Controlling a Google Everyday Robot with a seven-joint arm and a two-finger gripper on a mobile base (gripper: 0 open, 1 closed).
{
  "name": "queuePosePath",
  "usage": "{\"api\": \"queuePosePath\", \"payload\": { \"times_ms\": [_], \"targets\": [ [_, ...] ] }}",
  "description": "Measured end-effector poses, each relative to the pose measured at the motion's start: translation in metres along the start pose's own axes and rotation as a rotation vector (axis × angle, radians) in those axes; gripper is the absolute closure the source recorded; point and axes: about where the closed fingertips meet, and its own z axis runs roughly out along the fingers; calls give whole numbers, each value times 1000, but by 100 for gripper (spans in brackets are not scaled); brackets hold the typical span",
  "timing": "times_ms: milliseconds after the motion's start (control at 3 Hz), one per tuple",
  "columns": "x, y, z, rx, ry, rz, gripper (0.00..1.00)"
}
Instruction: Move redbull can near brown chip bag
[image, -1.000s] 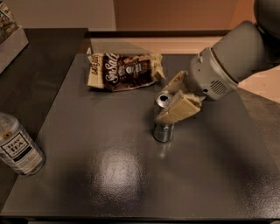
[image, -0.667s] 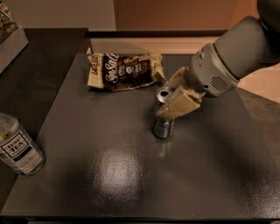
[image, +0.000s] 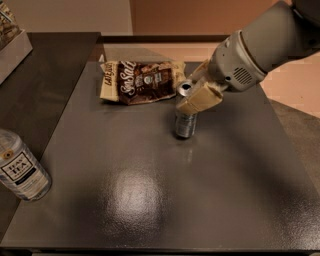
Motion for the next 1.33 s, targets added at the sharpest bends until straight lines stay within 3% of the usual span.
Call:
{"api": "queuePosePath", "payload": {
  "times_ms": [333, 1000, 1333],
  "targets": [
    [-14, -42, 4, 58, -13, 32, 100],
    [-25, -86, 25, 79, 15, 72, 100],
    [-20, -96, 36, 72, 47, 97, 81]
  ]
}}
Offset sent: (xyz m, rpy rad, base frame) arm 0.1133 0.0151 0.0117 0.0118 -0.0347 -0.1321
